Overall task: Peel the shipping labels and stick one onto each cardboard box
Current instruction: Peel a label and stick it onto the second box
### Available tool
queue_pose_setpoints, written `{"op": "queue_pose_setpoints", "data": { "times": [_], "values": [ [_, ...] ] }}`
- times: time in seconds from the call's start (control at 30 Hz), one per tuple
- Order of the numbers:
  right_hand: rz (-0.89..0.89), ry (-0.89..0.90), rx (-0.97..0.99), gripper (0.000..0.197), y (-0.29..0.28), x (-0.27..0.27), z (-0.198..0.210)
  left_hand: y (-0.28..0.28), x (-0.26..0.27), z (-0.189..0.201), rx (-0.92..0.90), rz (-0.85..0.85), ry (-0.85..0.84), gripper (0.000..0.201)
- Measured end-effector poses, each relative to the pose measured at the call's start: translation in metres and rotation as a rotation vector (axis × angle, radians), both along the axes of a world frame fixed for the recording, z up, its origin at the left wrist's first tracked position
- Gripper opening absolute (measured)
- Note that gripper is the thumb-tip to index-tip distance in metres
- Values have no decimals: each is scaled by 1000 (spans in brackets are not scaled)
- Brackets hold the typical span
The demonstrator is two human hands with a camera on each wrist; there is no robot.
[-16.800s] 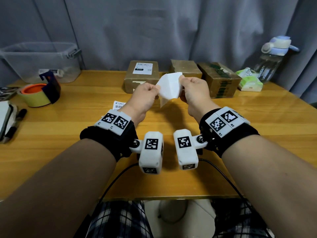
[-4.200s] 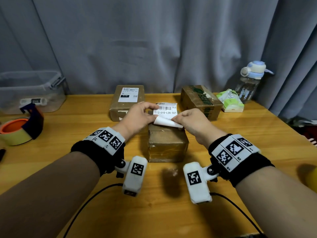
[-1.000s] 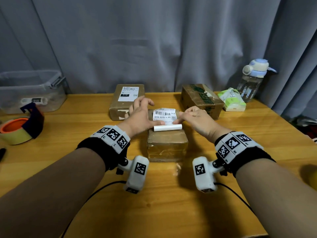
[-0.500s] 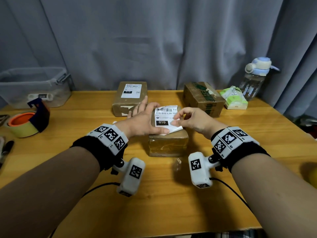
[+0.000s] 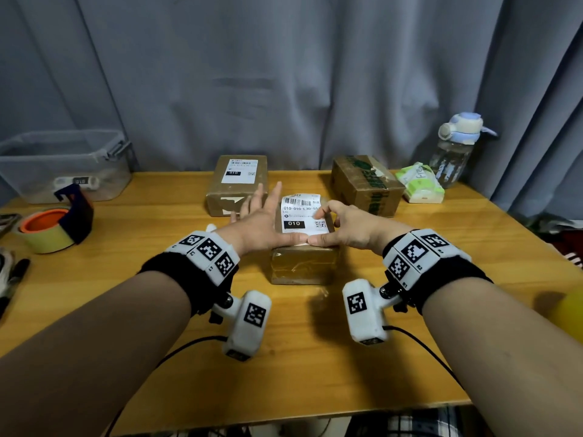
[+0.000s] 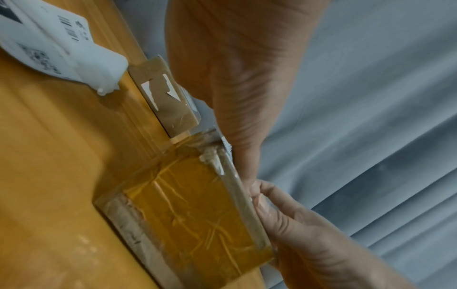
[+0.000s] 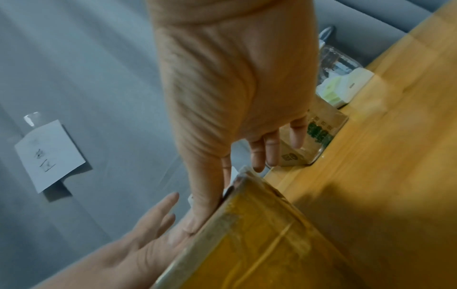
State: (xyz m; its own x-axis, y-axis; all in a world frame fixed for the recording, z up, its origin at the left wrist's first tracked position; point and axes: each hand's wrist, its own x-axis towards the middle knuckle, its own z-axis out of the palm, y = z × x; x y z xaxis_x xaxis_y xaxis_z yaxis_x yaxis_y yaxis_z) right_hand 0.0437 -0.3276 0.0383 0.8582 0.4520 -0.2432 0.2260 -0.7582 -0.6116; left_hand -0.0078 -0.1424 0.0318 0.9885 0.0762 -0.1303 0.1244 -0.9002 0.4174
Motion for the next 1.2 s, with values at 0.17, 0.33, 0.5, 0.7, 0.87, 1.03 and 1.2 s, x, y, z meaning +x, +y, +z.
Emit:
{"op": "queue_pose_setpoints", "data": {
  "times": [0.17, 0.33, 0.5, 0.7, 0.87, 1.03, 1.2],
  "values": [
    [2, 82, 91, 55, -14, -6, 6, 19, -8, 5, -64, -12, 107, 119],
    [-28, -16, -39, 56, -4, -4, 11, 21, -10, 15, 100, -87, 60, 113],
    [-98, -154, -31, 69, 12, -14, -5, 2, -7, 5, 53, -73, 70, 107],
    [-157, -129, -36, 70, -15, -6, 2, 25, -11, 14, 86, -72, 115, 103],
    [-141, -139, -37, 72, -9, -4, 0, -8, -22, 14, 166, -374, -226, 59],
    [-149, -110, -73, 75, -13, -3, -4, -9, -29, 2, 267, -464, -79, 60],
    [-125, -150, -107, 67, -8, -4, -3, 1, -23, 12, 444, -400, -60, 66]
  ]
}}
